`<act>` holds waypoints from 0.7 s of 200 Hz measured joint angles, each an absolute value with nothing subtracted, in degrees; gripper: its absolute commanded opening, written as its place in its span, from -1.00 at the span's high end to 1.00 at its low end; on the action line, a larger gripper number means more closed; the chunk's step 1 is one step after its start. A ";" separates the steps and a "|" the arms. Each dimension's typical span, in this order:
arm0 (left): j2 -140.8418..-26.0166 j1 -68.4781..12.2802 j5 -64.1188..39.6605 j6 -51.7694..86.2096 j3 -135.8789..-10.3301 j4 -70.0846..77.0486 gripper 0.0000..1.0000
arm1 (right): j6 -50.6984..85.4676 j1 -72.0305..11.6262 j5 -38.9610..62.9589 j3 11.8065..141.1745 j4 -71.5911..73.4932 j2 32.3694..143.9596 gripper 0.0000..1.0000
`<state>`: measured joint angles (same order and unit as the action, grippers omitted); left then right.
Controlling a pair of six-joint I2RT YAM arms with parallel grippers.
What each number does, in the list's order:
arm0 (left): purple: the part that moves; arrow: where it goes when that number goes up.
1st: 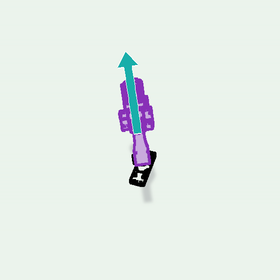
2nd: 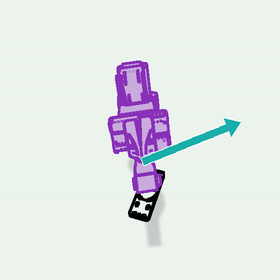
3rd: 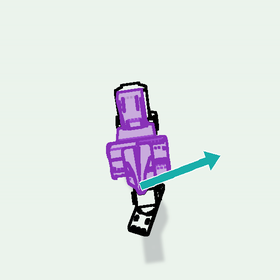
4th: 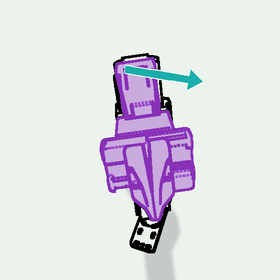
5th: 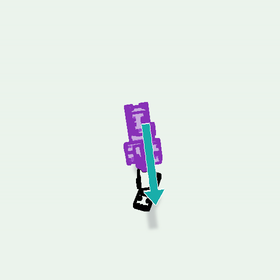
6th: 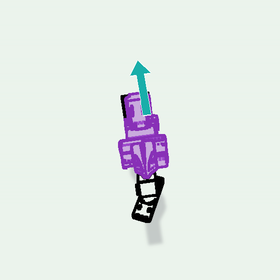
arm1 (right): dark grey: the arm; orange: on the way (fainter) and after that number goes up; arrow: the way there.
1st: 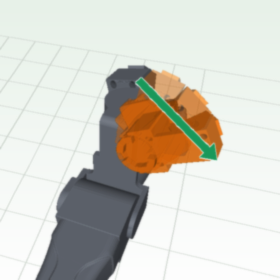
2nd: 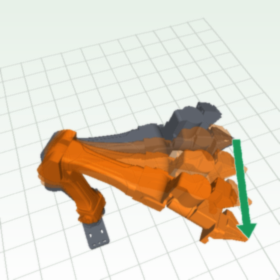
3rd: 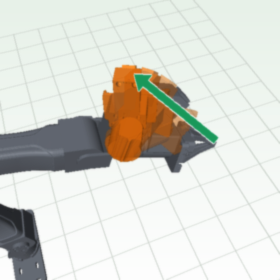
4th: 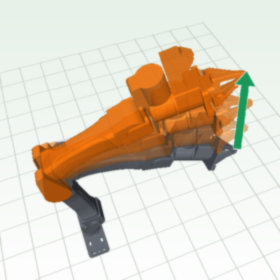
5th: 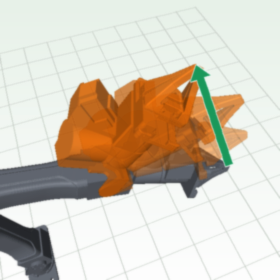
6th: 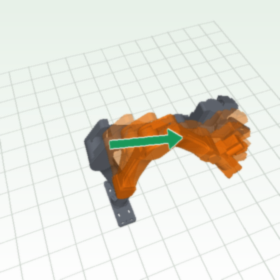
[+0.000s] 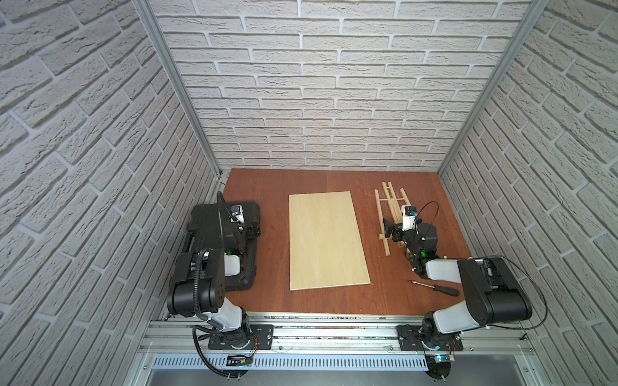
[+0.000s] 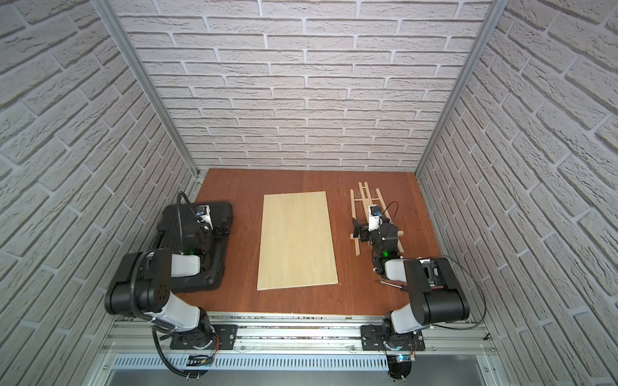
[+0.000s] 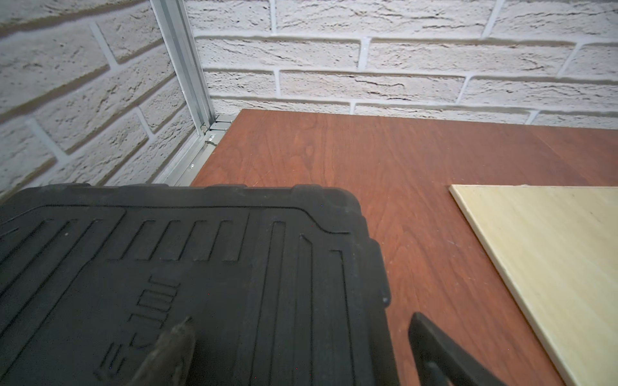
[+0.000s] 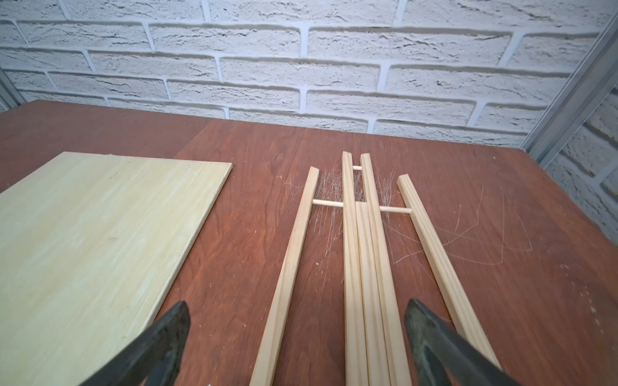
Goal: Disassemble the easel
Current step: Reset both arms
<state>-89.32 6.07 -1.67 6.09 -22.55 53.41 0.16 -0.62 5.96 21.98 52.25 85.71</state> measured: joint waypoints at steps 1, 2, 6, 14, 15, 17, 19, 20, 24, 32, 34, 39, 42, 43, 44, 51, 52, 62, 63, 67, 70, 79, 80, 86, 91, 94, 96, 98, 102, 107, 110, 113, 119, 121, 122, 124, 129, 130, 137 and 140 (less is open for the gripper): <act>-89.32 6.04 -1.65 6.09 -22.55 53.41 -0.96 | 0.14 -0.62 5.98 21.98 52.10 85.71 -0.99; -89.32 6.02 -1.61 6.11 -22.55 53.41 -0.96 | 0.14 -0.62 5.96 21.98 52.03 85.71 -0.99; -89.32 5.91 -1.48 6.11 -22.55 53.43 -0.96 | 0.14 -0.62 5.93 21.96 51.35 85.71 -0.99; -89.32 5.65 -1.13 6.11 -22.55 53.43 -0.96 | 0.14 -0.62 5.93 21.93 49.78 85.71 -0.99; -89.32 5.61 -1.10 6.11 -22.55 53.41 -0.96 | 0.16 -0.62 5.93 21.93 49.67 85.71 -0.98; -89.32 5.52 -0.99 6.09 -22.55 53.43 -0.96 | 0.14 -0.62 5.93 21.93 49.32 85.71 -0.99; -89.32 5.43 -0.80 6.09 -22.55 53.43 -0.96 | 0.14 -0.62 5.93 21.93 48.90 85.71 -0.99; -89.32 5.39 -0.78 6.09 -22.55 53.43 -0.96 | 0.14 -0.62 5.93 21.93 48.75 85.71 -0.99; -89.32 5.23 -0.58 6.07 -22.55 53.43 -0.96 | 0.14 -0.62 5.93 21.93 48.16 85.71 -0.99; -89.32 4.86 -0.21 6.04 -22.55 53.43 -0.96 | 0.14 -0.62 5.93 21.93 47.03 85.71 -0.99; -89.32 4.78 -0.08 6.04 -22.55 53.45 -0.96 | 0.14 -0.62 5.93 21.93 46.78 85.71 -0.99; -89.32 4.67 0.10 6.04 -22.55 53.45 -0.96 | 0.14 -0.62 5.93 21.93 46.35 85.71 -0.99; -89.32 4.60 0.19 6.04 -22.55 53.45 -0.96 | 0.12 -0.62 5.93 21.93 46.09 85.71 -0.99; -89.32 4.58 0.19 6.04 -22.55 53.43 -0.96 | 0.14 -0.62 5.93 21.93 46.04 85.71 -0.98; -89.32 4.54 0.21 6.04 -22.55 53.45 -0.96 | 0.12 -0.62 5.93 21.93 45.98 85.71 -0.98; -89.32 4.43 0.38 6.04 -22.55 53.45 -0.96 | 0.12 -0.62 5.93 21.93 45.63 85.71 -0.98; -89.32 4.43 0.38 6.04 -22.55 53.45 -0.96 | 0.12 -0.62 5.93 21.93 45.60 85.71 -0.98; -89.32 4.40 0.51 6.04 -22.55 53.45 -0.96 | 0.10 -0.62 5.93 21.93 45.23 85.71 -0.99; -89.32 4.40 0.54 6.04 -22.55 53.45 -0.97 | 0.10 -0.62 5.93 21.93 45.19 85.71 -0.99; -89.32 4.43 0.58 6.04 -22.55 53.45 -0.96 | 0.12 -0.62 5.93 21.93 45.12 85.71 -0.99; -89.32 4.40 0.60 6.04 -22.55 53.45 -0.96 | 0.10 -0.62 5.93 21.93 45.06 85.71 -0.99; -89.32 4.40 0.62 6.04 -22.55 53.45 -0.96 | 0.10 -0.62 5.93 21.93 44.88 85.71 -0.99; -89.32 4.40 0.62 6.04 -22.55 53.45 -0.96 | 0.10 -0.62 5.93 21.93 44.84 85.71 -0.99; -89.32 4.40 0.64 6.04 -22.55 53.45 -0.96 | 0.10 -0.62 5.93 21.93 44.71 85.71 -0.99; -89.32 4.40 0.64 6.04 -22.55 53.45 -0.97 | 0.10 -0.62 5.93 21.93 44.62 85.71 -0.99; -89.32 4.40 0.67 6.04 -22.55 53.43 -0.96 | 0.10 -0.62 5.93 21.93 44.53 85.71 -0.99; -89.32 4.40 0.67 6.04 -22.55 53.45 -0.96 | 0.08 -0.62 5.93 21.93 44.51 85.71 -0.99; -89.32 4.40 0.67 6.04 -22.55 53.45 -0.96 | 0.08 -0.62 5.93 21.93 44.49 85.71 -0.99; -89.32 4.40 0.67 6.04 -22.55 53.45 -0.96 | 0.08 -0.62 5.93 21.93 44.40 85.71 -0.99; -89.32 4.40 0.69 6.04 -22.55 53.45 -0.96 | 0.08 -0.62 5.93 21.93 44.34 85.71 -0.99; -89.32 4.40 0.69 6.04 -22.55 53.45 -0.96 | 0.08 -0.62 5.93 21.93 44.29 85.71 -0.99; -89.32 4.40 0.69 6.04 -22.55 53.43 -0.96 | 0.05 -0.62 5.93 21.93 44.27 85.71 -0.99; -89.32 4.40 0.69 6.04 -22.55 53.45 -0.96 | 0.05 -0.62 5.93 21.93 44.25 85.71 -0.99; -89.32 4.40 0.69 6.04 -22.55 53.45 -0.96 | 0.05 -0.62 5.93 21.93 44.25 85.71 -0.98; -89.32 4.40 0.69 6.04 -22.55 53.45 -0.96 | 0.05 -0.62 5.93 21.93 44.25 85.71 -0.98; -89.32 4.40 0.69 6.04 -22.55 53.45 -0.96 | 0.03 -0.62 5.93 21.93 44.27 85.71 -0.99; -89.32 4.40 0.71 6.04 -22.55 53.45 -0.96 | 0.03 -0.62 5.93 21.93 44.27 85.71 -0.99; -89.32 4.43 0.69 6.04 -22.55 53.45 -0.96 | 0.03 -0.62 5.93 21.93 44.27 85.71 -0.99; -89.32 4.40 0.69 6.04 -22.55 53.45 -0.96 | 0.01 -0.62 5.93 21.93 44.25 85.71 -0.99; -89.32 4.43 0.69 6.04 -22.55 53.45 -0.96 | 0.01 -0.62 5.96 21.93 44.25 85.71 -0.98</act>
<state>-89.32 4.43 0.69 6.04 -22.55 53.45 0.01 -0.62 5.96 21.93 44.25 85.71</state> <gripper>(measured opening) 0.982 0.993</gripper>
